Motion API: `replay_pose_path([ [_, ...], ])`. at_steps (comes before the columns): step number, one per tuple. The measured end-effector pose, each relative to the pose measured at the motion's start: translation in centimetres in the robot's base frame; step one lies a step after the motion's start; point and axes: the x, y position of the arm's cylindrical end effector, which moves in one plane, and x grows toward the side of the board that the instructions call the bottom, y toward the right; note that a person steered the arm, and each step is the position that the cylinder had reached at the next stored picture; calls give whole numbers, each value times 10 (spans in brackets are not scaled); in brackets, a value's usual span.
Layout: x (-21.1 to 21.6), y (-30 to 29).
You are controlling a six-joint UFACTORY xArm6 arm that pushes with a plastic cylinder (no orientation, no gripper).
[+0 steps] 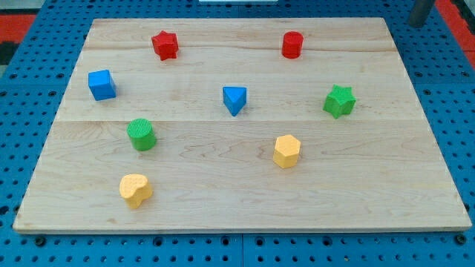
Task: Move the green star top diagonally to the blue triangle
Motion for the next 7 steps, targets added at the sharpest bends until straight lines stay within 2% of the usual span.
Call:
replay_pose_path([
  [1,21,-40],
  [2,1,-83],
  [3,75,-83],
  [4,179,-84],
  [5,224,-127],
  [6,199,-184],
  [7,173,-205],
])
